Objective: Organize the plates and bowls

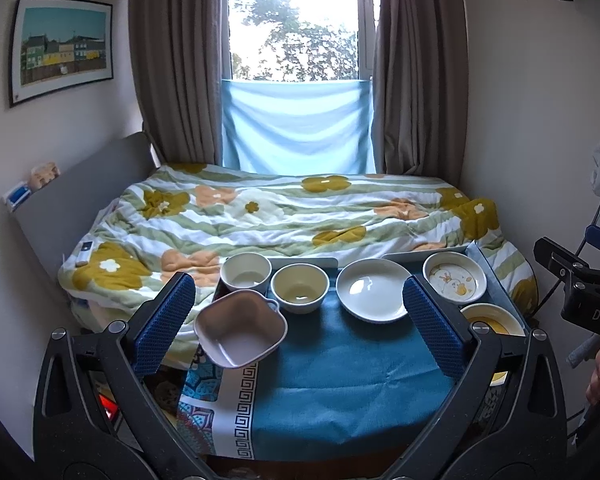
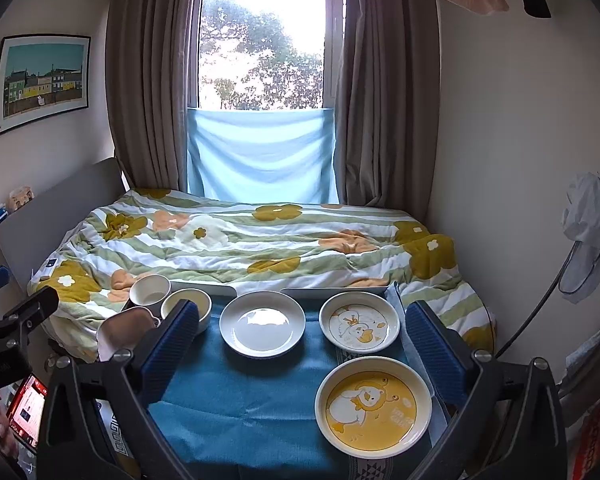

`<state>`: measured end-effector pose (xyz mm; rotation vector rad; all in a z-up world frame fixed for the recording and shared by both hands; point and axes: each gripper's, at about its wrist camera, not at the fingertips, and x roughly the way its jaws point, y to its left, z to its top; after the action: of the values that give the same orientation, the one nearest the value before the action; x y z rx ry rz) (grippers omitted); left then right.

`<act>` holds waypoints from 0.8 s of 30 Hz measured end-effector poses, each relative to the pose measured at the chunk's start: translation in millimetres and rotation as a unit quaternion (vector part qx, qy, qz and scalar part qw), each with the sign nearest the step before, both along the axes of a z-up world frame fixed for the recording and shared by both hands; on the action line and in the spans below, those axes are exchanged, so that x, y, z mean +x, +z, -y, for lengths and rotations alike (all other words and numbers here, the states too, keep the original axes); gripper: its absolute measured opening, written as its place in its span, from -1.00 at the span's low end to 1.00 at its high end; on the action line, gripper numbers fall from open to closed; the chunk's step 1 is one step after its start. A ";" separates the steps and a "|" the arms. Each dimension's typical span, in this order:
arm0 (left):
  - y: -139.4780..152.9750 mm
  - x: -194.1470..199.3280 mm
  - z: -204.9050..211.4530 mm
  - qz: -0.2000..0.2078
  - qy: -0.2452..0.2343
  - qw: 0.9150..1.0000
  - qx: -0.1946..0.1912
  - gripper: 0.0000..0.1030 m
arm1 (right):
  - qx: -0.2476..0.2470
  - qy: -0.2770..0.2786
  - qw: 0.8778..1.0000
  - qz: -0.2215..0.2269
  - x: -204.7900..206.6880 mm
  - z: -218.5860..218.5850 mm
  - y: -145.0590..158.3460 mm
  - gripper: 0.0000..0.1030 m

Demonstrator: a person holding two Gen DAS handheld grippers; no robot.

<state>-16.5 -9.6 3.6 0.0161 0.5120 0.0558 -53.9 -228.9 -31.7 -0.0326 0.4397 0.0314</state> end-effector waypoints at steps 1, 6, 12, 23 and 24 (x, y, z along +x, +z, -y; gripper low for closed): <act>0.0 0.0 0.1 0.000 0.000 1.000 0.000 0.99 | 0.000 -0.001 1.000 0.000 0.0 0.4 -0.3 0.99; 0.7 -1.5 1.1 0.001 0.002 1.000 0.001 0.99 | 0.002 0.000 1.000 0.000 1.6 1.2 -0.8 0.99; 0.3 -2.0 1.2 0.002 0.001 1.000 0.002 0.99 | 0.004 0.002 1.000 0.001 1.8 1.0 0.5 0.99; -0.1 -1.2 1.1 0.001 0.001 1.000 0.002 0.99 | 0.004 0.003 1.000 0.000 2.2 -1.2 0.9 0.99; 0.0 -1.2 1.0 0.002 0.001 1.000 0.002 0.99 | 0.004 0.003 1.000 0.000 2.4 -1.5 1.2 0.99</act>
<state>-17.7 -10.6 3.7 0.0198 0.5088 0.0583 -51.5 -227.4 -30.5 -0.0270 0.4392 0.0385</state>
